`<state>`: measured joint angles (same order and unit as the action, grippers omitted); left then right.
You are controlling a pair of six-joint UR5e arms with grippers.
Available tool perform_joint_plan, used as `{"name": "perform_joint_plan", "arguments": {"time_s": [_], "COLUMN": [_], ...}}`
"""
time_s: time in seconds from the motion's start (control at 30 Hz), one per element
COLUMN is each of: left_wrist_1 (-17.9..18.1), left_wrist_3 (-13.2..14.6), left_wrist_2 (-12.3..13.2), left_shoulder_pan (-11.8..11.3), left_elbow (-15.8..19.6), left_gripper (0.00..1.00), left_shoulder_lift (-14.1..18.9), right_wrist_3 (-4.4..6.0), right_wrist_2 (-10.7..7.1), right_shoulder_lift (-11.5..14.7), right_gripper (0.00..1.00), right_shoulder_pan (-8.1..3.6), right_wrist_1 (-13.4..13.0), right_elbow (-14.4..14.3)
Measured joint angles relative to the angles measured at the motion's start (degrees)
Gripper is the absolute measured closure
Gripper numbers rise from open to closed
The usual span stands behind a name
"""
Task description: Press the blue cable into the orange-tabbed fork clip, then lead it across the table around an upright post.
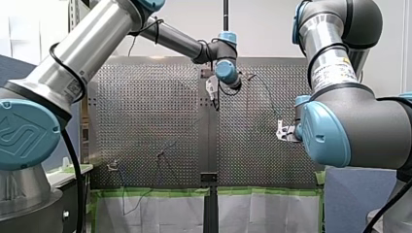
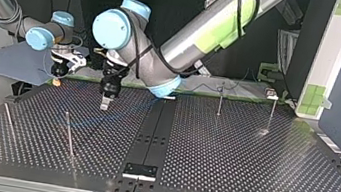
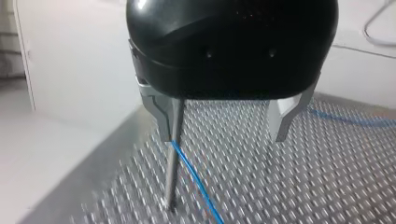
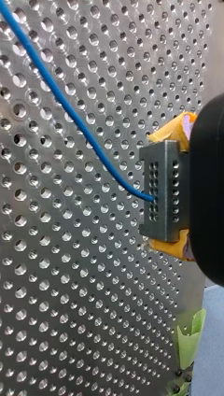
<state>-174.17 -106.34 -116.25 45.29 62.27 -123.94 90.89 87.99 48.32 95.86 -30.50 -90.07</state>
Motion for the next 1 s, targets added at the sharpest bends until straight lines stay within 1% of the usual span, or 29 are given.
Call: {"name": "perform_joint_plan", "arguments": {"time_s": [0.07,0.13,0.23,0.37,0.5,0.6,0.77,0.87,1.0], "left_wrist_1": [0.0,-0.1,0.2,0.7,0.5,-0.2,-2.1,-3.5,-4.2], "left_wrist_3": [0.6,0.6,-0.2,-1.4,-1.7,-1.8,-1.8,-1.9,-2.1], "left_wrist_2": [-0.1,0.1,0.9,1.7,1.9,2.1,2.5,2.5,2.4], "left_shoulder_pan": [1.0,1.2,0.6,-1.4,-3.0,-3.3,-2.7,-2.2,-1.8], "left_elbow": [-1.1,-2.1,-3.7,-6.0,-8.2,-9.9,-12.6,-13.1,-11.7], "left_gripper": [0.0,0.0,0.0,0.0,0.0,0.0,0.0,0.0,0.0], "left_shoulder_lift": [0.0,0.0,-0.1,-0.1,-0.3,-0.3,-0.3,-0.3,-0.2], "right_wrist_3": [0.0,0.0,0.0,0.0,0.0,0.0,-0.02,-0.01,0.0], "right_wrist_2": [0.03,0.05,0.07,0.06,0.02,0.0,-0.01,-0.01,-0.01], "right_shoulder_lift": [0.0,0.0,0.0,0.0,0.0,0.0,0.0,0.0,0.0], "right_gripper": [1.0,1.0,1.0,1.0,1.0,1.0,1.0,1.0,1.0], "right_shoulder_pan": [-0.04,-0.06,-0.08,-0.09,-0.1,-0.09,-0.09,-0.1,-0.16], "right_wrist_1": [0.0,0.0,0.0,0.0,0.0,0.0,0.1,0.1,0.1], "right_elbow": [0.0,0.0,0.0,0.0,0.0,0.0,0.0,0.0,0.0]}}
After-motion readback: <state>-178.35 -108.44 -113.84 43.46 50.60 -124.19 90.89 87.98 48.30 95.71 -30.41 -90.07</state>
